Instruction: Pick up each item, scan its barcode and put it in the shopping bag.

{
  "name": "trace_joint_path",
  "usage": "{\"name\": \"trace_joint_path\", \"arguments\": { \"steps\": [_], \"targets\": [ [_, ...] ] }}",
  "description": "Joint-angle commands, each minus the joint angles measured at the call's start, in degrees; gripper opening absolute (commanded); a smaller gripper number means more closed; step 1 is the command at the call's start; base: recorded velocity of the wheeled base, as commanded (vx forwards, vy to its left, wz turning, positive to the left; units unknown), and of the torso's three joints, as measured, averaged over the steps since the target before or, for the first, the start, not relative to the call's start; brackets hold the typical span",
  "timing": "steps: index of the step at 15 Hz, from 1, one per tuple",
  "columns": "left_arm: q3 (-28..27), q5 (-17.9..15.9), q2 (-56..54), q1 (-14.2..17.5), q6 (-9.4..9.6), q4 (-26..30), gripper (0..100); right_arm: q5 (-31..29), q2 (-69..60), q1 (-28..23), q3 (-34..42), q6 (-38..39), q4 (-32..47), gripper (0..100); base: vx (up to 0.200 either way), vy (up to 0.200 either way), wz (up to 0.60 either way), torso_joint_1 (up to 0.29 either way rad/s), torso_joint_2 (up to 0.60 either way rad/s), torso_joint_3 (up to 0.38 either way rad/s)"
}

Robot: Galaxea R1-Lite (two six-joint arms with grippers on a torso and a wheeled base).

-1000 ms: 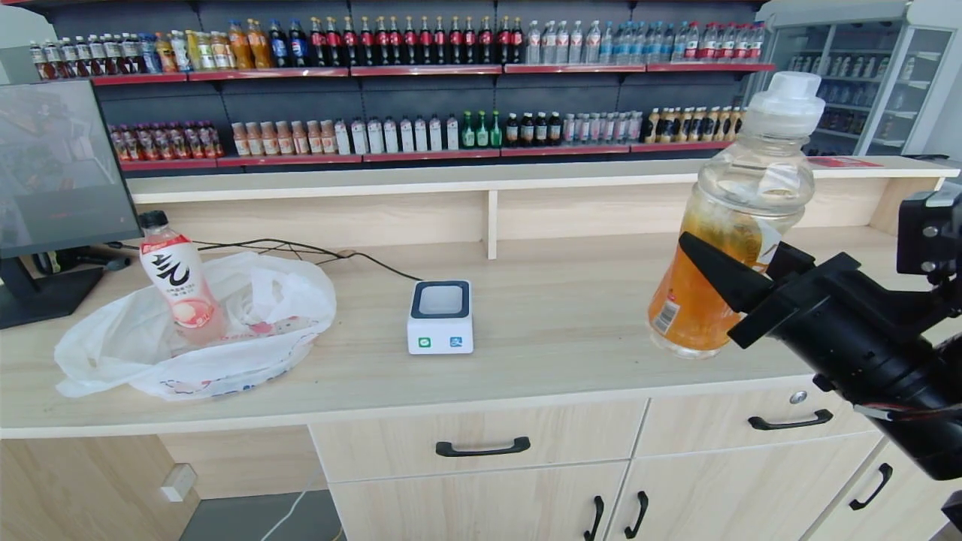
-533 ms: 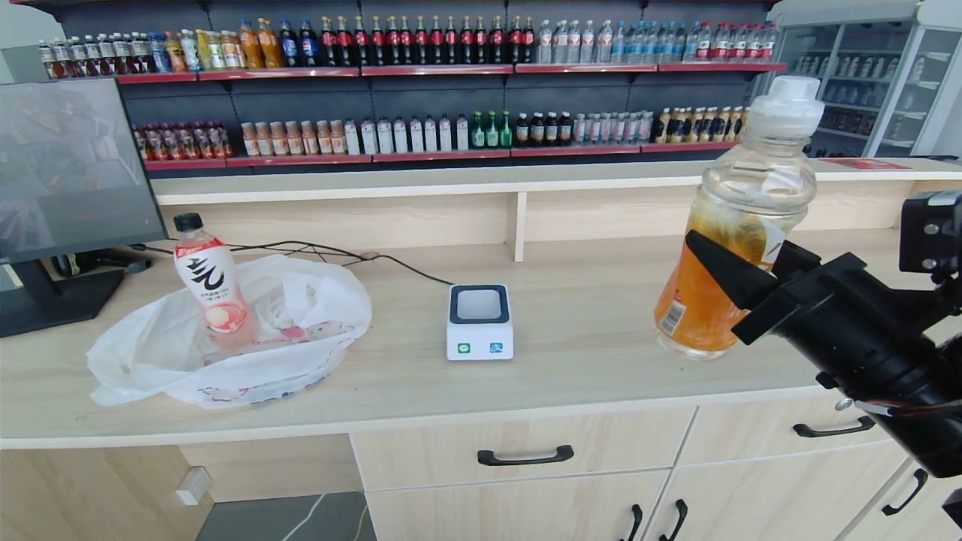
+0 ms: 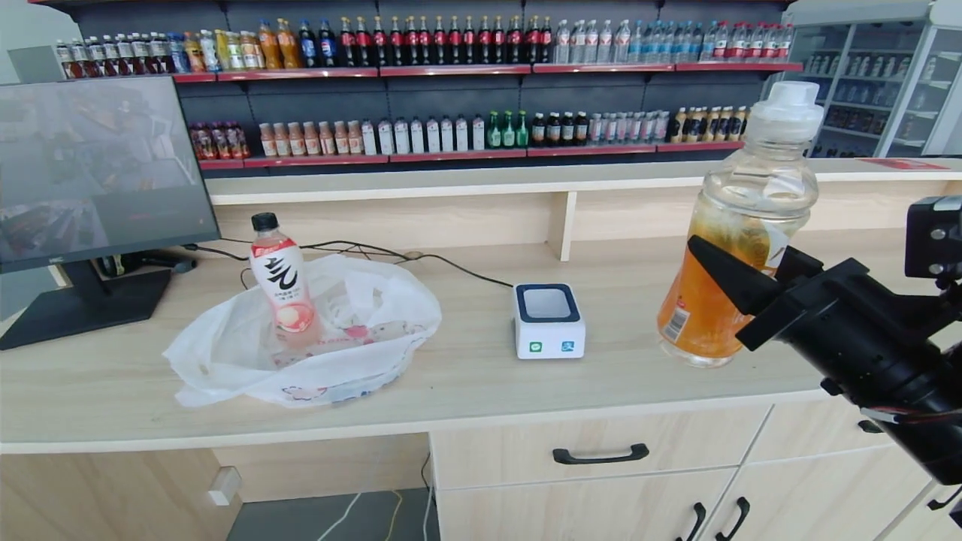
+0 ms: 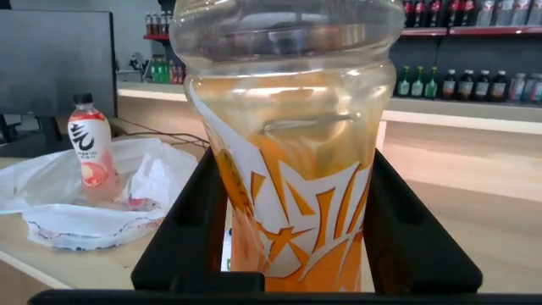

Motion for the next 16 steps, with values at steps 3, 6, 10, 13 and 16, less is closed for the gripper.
{"name": "trace_joint_path", "arguments": {
  "steps": [3, 6, 10, 13, 16],
  "targets": [
    [0.0, 0.01, -0.02, 0.0, -0.08, -0.09, 100, 0.15, -0.25, 0.04, 0.88, 0.2, -0.03, 0, 0.0, 0.2, 0.0, 0.001, 0.0, 0.007],
    [0.0, 0.01, -0.02, 0.0, 0.1, -0.09, 100, 0.06, -0.25, 0.04, 1.06, 0.9, -0.03, 0, 0.0, 0.133, 0.0, 0.005, 0.0, 0.002],
    [0.0, 0.01, -0.02, 0.0, 0.1, -0.09, 100, 0.15, 0.1, 0.12, 1.23, -1.03, -0.03, 0, 0.0, 0.0, 0.0, 0.0, 0.0, 0.0],
    [0.0, 0.01, -0.02, 0.0, -0.08, -0.09, 100, 0.15, 0.54, 0.04, 0.62, -2.61, -0.03, 0, 0.0, 0.0, 0.0, 0.0, 0.0, 0.0],
    [0.0, 0.01, -0.02, 0.0, -0.08, -0.18, 100, 0.94, 2.29, 0.3, -2.64, -5.95, -0.03, 0, 0.0, 0.0, 0.0, 0.0, 0.0, 0.0]
  ]
}}
